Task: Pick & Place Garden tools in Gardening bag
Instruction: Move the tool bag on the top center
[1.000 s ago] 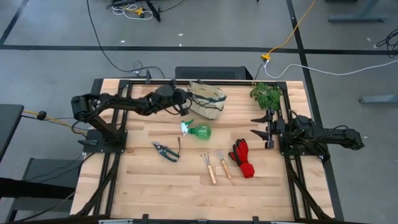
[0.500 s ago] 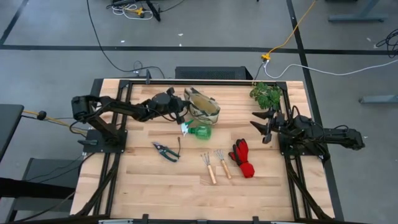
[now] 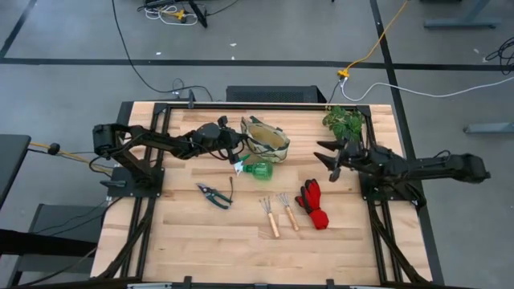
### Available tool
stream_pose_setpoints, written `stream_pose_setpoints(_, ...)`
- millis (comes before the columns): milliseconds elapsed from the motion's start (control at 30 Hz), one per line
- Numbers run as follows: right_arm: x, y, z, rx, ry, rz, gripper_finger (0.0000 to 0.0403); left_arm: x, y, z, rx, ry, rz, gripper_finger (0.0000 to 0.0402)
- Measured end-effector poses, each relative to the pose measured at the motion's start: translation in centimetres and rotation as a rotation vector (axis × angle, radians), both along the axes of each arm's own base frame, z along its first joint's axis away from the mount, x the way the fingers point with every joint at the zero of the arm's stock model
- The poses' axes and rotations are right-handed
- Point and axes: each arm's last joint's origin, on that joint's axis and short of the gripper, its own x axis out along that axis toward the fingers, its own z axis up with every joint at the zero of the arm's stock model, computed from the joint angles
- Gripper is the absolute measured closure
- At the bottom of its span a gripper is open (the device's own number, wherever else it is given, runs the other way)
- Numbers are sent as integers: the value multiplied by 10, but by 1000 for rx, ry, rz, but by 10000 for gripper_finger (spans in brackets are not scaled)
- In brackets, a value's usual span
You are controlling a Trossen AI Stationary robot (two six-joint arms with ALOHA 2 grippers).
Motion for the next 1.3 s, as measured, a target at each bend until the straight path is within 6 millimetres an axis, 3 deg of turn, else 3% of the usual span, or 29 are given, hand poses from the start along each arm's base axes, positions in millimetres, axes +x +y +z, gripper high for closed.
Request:
stream_pose_setpoints(367,75,-15,47,-97,212,-198,195,0,-1,0,-31,-13,-19,392)
stream_pose_setpoints(667,130,-39,55,-141,493,-394,195,0,-1,0,-43,-19,-15,386)
stream_pose_setpoints(900,147,-47,67,-73,481,-469,195,1,-1,0,-52,-21,-41,396)
stream_pose_setpoints(1033,151,-45,60,-71,521,-392,195,1,-2,0,-59,-23,-56,390)
stream_pose_setpoints(1300,157,-44,47,-78,569,-449,195,1,-3,0,-62,-24,-62,393)
